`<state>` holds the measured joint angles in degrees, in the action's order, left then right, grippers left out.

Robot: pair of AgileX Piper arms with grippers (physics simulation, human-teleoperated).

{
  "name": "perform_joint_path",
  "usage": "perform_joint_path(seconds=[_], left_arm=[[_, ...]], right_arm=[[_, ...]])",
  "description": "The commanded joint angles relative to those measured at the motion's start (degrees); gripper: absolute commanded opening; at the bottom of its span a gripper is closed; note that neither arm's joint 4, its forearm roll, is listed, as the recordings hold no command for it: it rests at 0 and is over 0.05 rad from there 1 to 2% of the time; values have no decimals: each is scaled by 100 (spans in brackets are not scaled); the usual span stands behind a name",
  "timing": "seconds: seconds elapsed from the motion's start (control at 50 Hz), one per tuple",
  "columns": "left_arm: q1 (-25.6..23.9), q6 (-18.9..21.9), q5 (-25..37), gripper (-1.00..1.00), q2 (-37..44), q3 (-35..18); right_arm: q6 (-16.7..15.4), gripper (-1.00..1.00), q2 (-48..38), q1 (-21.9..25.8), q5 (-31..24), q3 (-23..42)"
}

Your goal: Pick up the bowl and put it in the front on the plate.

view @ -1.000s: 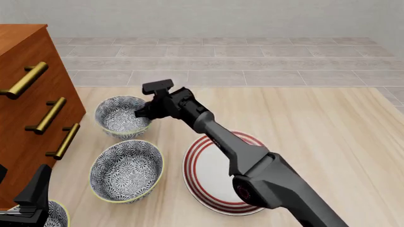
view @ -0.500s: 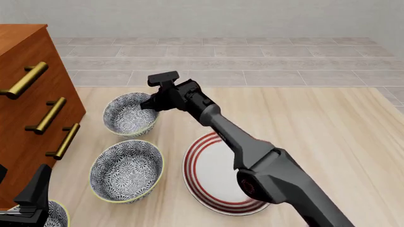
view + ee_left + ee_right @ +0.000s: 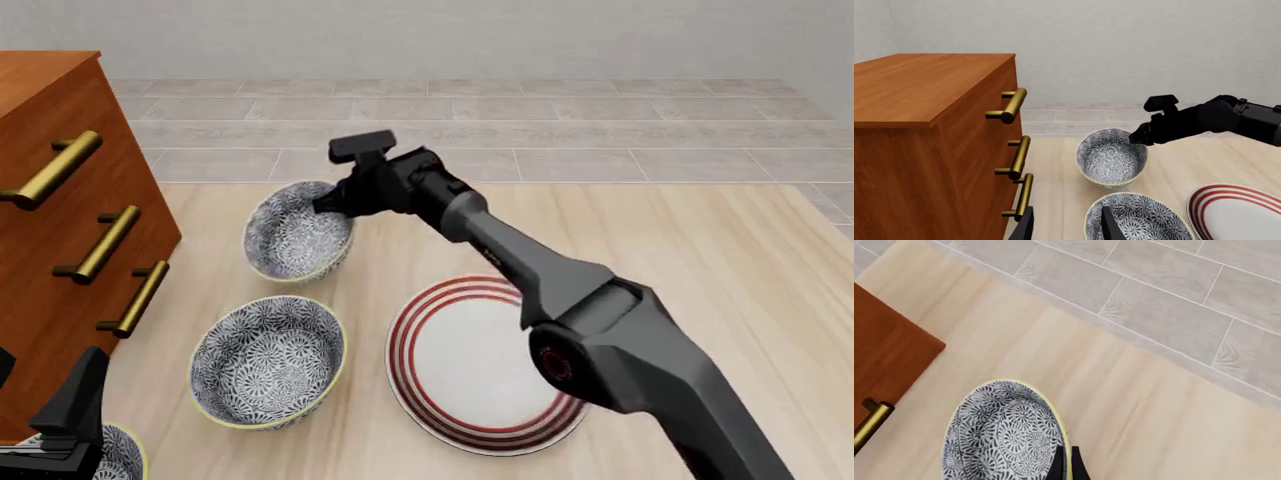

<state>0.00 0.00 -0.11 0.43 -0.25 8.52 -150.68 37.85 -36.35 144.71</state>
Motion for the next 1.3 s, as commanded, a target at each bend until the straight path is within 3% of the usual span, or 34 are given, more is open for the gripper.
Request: perform_joint_path(seconds=[0.02, 0.76, 1.3], left_arm=[[0, 0, 0, 100, 0, 0], [0, 0, 0, 100, 0, 0], [0, 0, 0, 100, 0, 0]], right_arm=[[-56, -100, 757, -51, 446, -1092], [-32, -100, 3025, -79, 1566, -4083], [263, -100, 4436, -62, 2359, -6087]])
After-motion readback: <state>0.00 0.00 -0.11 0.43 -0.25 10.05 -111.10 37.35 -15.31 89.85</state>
